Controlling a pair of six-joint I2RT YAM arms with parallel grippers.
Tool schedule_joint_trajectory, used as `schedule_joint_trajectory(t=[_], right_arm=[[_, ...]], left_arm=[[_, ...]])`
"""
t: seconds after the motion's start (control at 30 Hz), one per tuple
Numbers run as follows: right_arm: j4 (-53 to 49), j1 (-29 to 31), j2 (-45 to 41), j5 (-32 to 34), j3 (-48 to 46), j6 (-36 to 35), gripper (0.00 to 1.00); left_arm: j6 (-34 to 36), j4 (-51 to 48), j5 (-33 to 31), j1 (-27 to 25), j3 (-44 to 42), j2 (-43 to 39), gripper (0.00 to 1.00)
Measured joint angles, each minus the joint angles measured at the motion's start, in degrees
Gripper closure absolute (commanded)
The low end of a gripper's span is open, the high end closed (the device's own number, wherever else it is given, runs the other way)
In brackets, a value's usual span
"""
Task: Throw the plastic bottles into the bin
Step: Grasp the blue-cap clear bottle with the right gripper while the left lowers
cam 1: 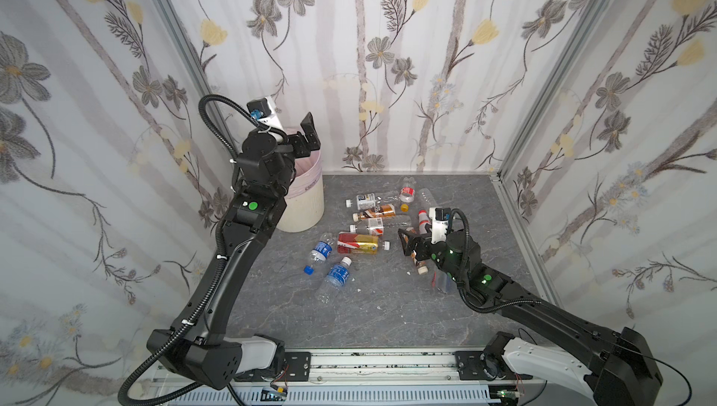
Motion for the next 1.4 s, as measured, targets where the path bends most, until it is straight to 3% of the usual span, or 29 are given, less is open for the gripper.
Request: schedule_joint_trajectory(t=[0.37,0.83,1.1,1.4], right_arm=[[-6.47,-1.86,-3.15,8.57,-4.72,1.99,0.0],[-16.22,-4.92,-10.32,11.78,-17.33,14.75,0.0],[-17.4,-4.92,-12.63,8.81,-23.39,19.65,0.02],[-13.99,-4.81,-2.71,6.69,-22.23,20.83,0.13]], left_arm=[[-10.12,1.4,3.23,-13.97,-19.78,-3.06,0.0],[-17.55,10.16,-0.55,-26.36,-30.4,0.63,0.0],[-18.62,12.44,-0.83,-27.71,-32.13,0.44,0.0],[-19.5,12.94,-0.85,-27.78,-34.62,-1.81,0.0]])
